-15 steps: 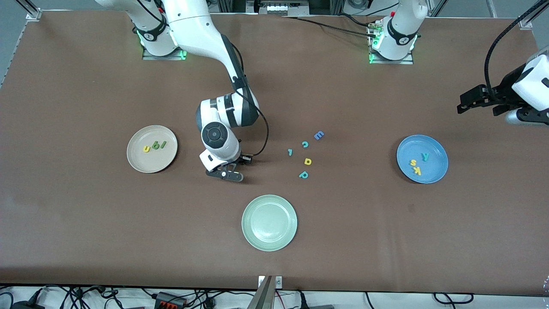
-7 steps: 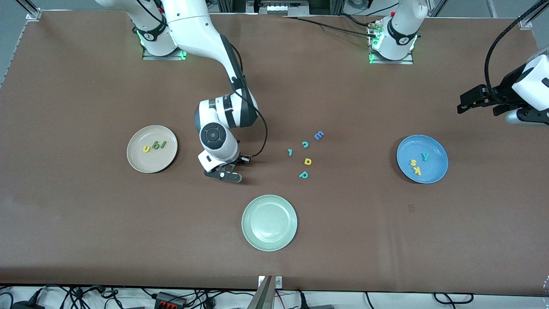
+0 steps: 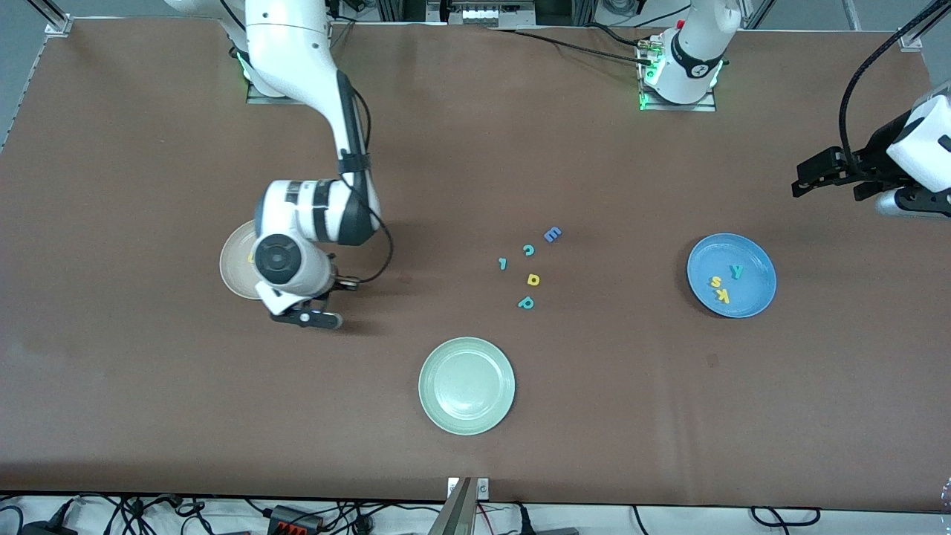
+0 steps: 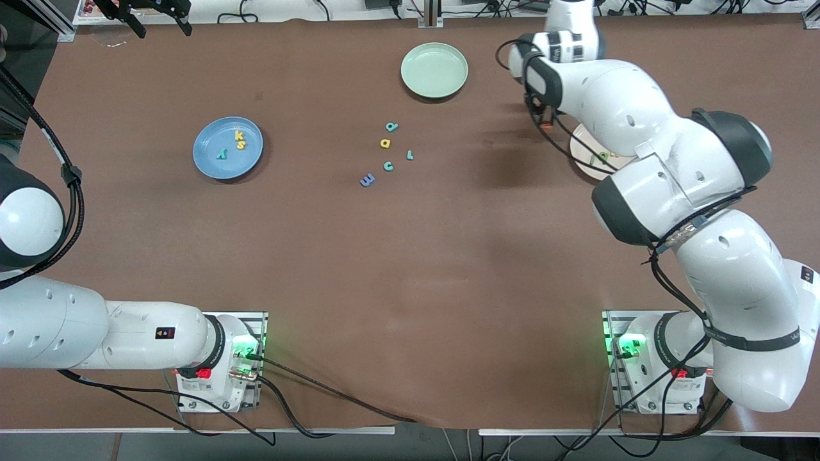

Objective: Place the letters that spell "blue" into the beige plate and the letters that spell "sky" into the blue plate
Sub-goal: 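Carry the orange e to the beige plate and release it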

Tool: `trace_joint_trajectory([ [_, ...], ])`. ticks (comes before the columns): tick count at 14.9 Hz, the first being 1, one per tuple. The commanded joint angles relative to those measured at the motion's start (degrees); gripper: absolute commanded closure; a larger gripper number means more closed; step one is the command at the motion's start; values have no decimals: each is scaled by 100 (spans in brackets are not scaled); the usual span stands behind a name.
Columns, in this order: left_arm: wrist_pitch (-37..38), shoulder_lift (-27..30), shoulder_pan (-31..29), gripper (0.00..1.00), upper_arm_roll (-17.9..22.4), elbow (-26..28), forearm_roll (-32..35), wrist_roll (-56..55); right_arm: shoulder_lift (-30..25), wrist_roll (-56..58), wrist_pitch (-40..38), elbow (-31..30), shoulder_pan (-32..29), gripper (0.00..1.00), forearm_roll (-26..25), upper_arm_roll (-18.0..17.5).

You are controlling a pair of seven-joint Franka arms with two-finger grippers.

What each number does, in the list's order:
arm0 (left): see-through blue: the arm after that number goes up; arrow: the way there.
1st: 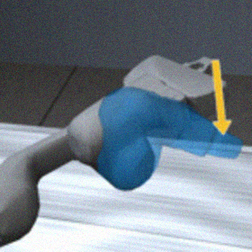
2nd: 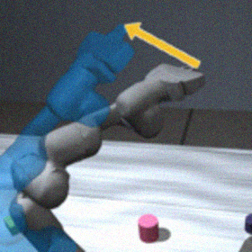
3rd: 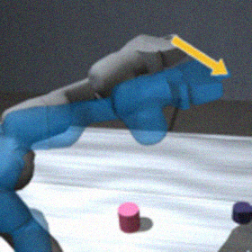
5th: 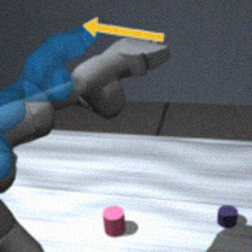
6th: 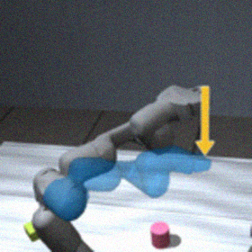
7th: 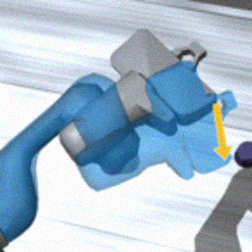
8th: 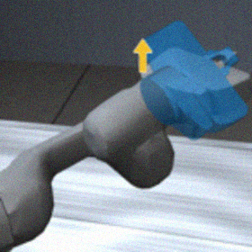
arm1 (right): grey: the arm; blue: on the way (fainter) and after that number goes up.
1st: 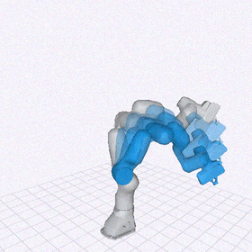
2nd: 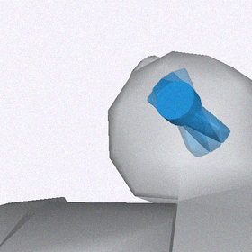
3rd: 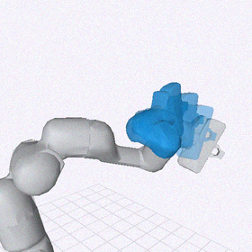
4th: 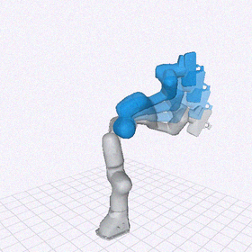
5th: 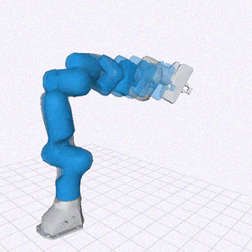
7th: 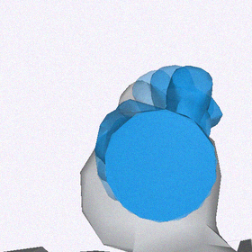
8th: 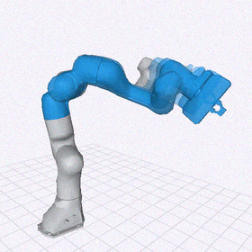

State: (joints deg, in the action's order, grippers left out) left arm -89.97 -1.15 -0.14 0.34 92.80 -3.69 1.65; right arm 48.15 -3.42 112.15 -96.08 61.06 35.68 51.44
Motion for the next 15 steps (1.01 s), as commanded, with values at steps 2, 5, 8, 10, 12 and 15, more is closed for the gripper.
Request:
trace_joint_trajectory([
  [2, 85, -78, -47, 0, 1, -166, -150, 10, -518, 736, 26, -1209, 713, 85, -35, 716],
  [5, 85, -78, -47, 0, 1, -166, -150, 10, -518, 1378, 26, -1667, 794, 84, -35, 1034],
  [8, 85, -69, -56, 0, 1, -166, -150, 10, -518, 1582, 114, -1888, 785, 83, -26, 1061],
  [10, 85, -78, -56, 0, 1, -166, -150, 10, -509, 1582, 114, -1958, 802, 79, 0, 1052],
  [12, 85, -69, -56, 0, 1, -166, -150, 10, -491, 1582, 114, -1976, 794, 39, 17, 1043],
  [15, 76, -78, -56, 0, 1, -166, -150, 10, -491, 1529, 61, -1924, 715, 0, 44, 1061],
])
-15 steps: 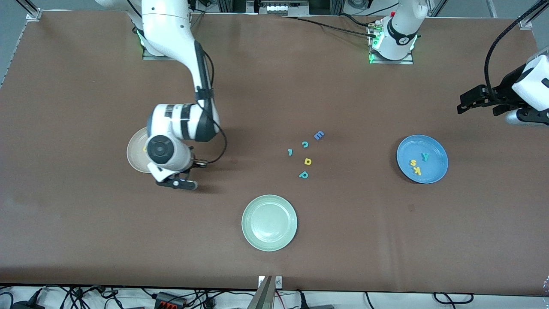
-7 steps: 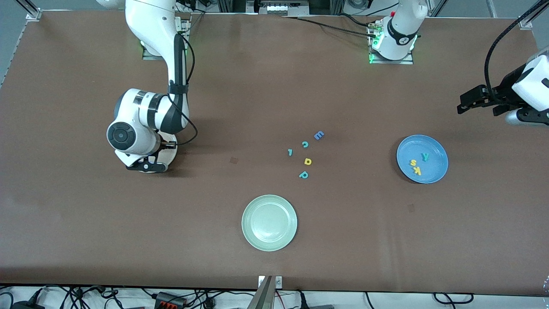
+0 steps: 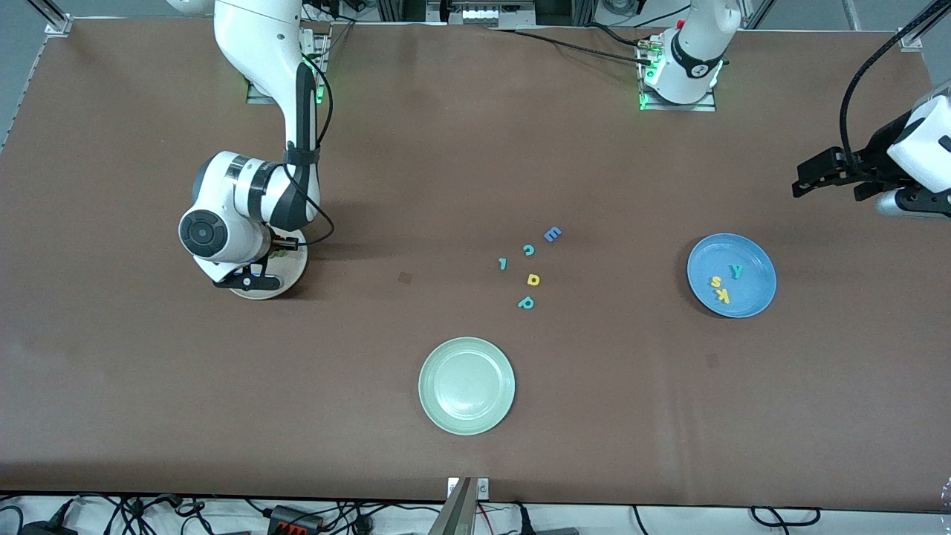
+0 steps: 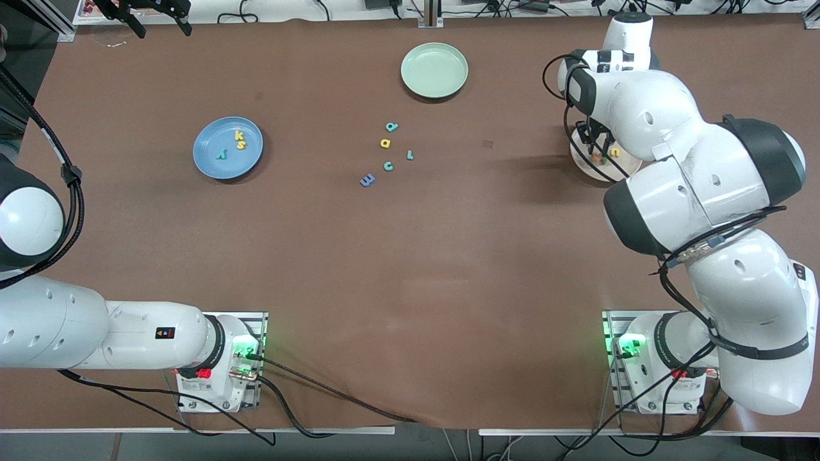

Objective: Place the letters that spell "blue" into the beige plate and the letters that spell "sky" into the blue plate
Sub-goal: 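Carry the orange e to the beige plate and release it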

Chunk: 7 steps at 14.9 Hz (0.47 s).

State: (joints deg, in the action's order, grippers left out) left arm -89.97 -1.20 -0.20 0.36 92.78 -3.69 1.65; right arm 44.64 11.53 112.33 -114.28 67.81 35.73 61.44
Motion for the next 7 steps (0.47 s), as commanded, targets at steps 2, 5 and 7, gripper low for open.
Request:
trace_joint_trajectory([
  [2, 76, -73, -50, 0, -1, -164, -150, 11, -166, 15, 26, -77, 57, 0, 39, 96],
  [5, 76, -73, -50, 0, -1, -164, -150, 11, -166, 59, -140, 133, 189, 0, 31, 455],
  [7, 76, -73, -50, 0, -1, -164, -150, 11, -158, 24, -622, 458, 145, 0, 31, 571],
])
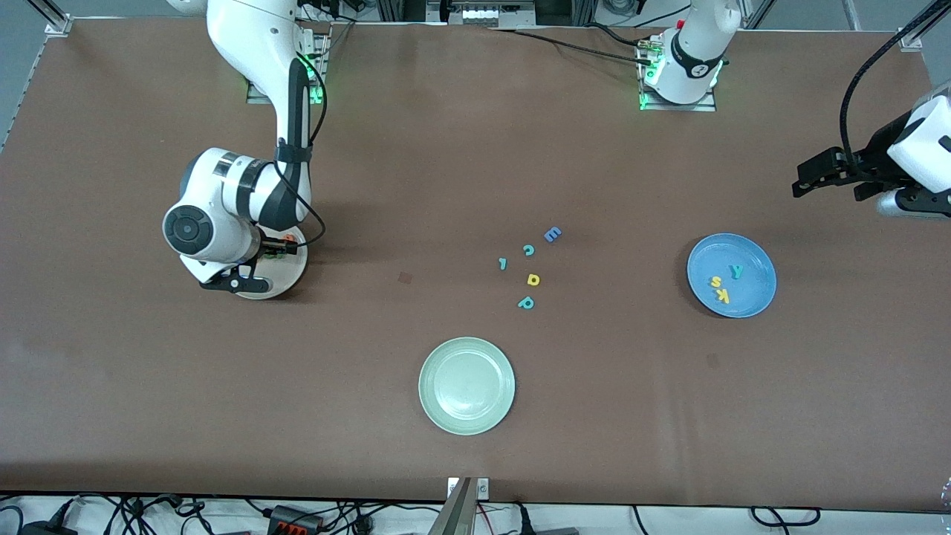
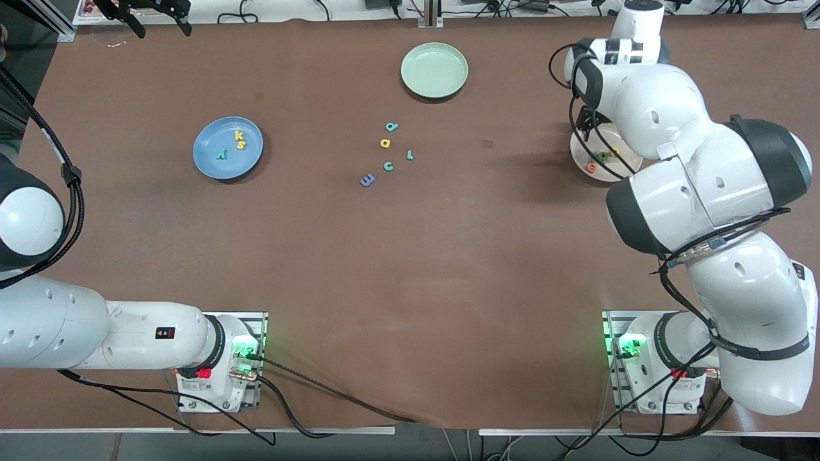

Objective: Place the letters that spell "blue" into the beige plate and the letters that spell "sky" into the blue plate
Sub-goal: 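Carry the orange e to the beige plate and release it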

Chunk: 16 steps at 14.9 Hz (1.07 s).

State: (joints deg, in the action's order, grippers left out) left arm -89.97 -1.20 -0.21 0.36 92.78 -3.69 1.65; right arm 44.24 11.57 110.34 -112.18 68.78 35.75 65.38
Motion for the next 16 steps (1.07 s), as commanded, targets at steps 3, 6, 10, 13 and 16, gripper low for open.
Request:
trace_joint_trajectory([
  [3, 76, -73, -49, 0, -1, -164, -150, 11, -118, -58, -689, 609, -22, 0, 20, 229],
  [6, 76, -73, -49, 0, -1, -173, -150, 11, -109, -23, -689, 811, -109, 0, 20, 370],
  [10, 76, -73, -49, 0, -1, -173, -150, 11, -153, -311, -689, 1459, -364, 0, 29, 134],
  [13, 76, -73, -49, 0, -1, -164, -150, 11, -670, -927, -899, 2101, -1206, 0, -592, -674],
  [16, 76, -82, -49, 0, -1, -164, -150, 11, -1126, -1436, -1269, 2717, -1970, 0, -1235, -1473],
])
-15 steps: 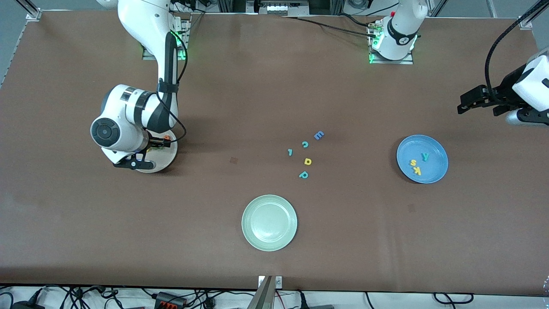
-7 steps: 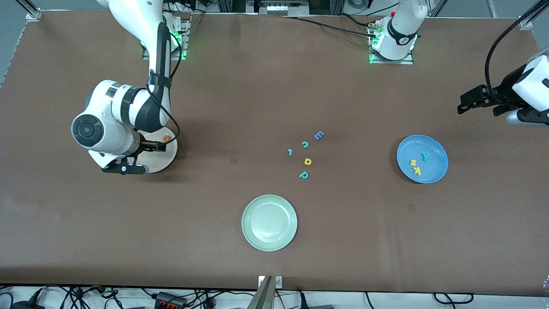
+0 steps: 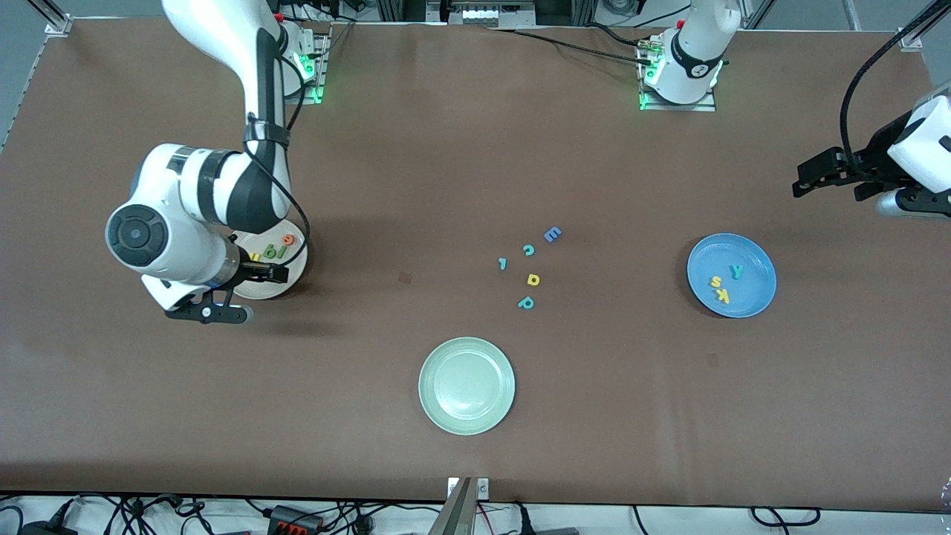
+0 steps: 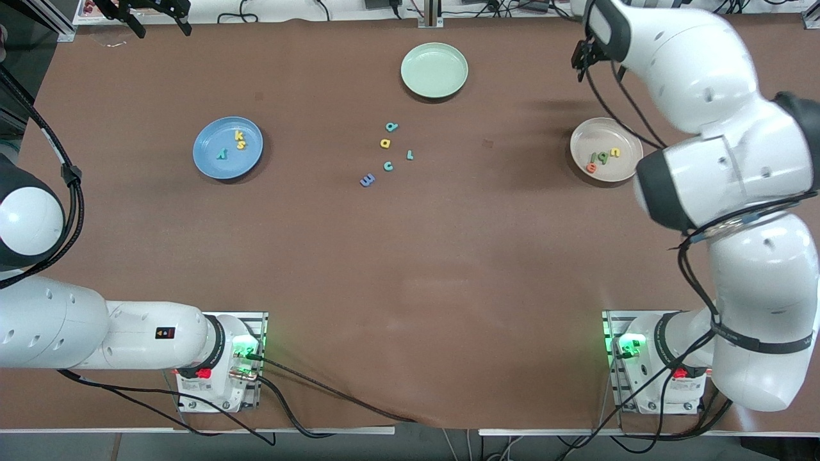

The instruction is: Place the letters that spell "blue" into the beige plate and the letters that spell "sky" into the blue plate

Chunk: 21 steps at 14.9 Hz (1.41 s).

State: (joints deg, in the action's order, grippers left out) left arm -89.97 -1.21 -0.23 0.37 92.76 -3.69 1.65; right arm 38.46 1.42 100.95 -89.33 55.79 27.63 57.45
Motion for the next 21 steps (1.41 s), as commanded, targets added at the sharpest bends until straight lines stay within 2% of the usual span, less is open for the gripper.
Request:
trace_joint_trajectory([
  [1, 76, -107, -47, 0, -1, -171, -150, 11, -741, -502, -348, 521, -953, 0, -738, -1048],
  [2, 76, -125, -47, 0, -1, -171, -150, 11, -987, -555, -348, 591, -1269, 0, -1046, -1426],
  [5, 76, -134, -47, 0, -1, -171, -158, 11, -1314, -555, -618, 1109, -2105, 0, -1627, -2209],
  [7, 76, -134, -47, 0, -1, -180, -159, 11, -1437, -573, -961, 1505, -2685, 0, -1725, -2693],
  [9, 76, -134, -47, 0, -1, -180, -159, 2, -1717, -573, -1103, 1559, -3352, 0, -1778, -3290],
  [12, 76, -134, -82, 0, -1, -180, -150, 11, -2210, -564, -1060, 1480, -4538, 0, -2138, -4485],
  [13, 68, -134, -82, 0, -1, -180, -158, 11, -2298, -564, -1051, 1471, -4838, 0, -2287, -4749],
  [15, 76, -134, -82, 0, -1, -180, -159, 11, -2404, -477, -1033, 1471, -5077, 0, -2577, -4822],
  [19, 76, -134, -91, 0, -1, -180, -159, 11, -2712, -161, -1218, 1374, -5526, 0, -2604, -4884],
  [21, 76, -134, -82, 0, -1, -180, -159, 11, -2826, -107, -1200, 1270, -5710, 0, -2613, -5128],
])
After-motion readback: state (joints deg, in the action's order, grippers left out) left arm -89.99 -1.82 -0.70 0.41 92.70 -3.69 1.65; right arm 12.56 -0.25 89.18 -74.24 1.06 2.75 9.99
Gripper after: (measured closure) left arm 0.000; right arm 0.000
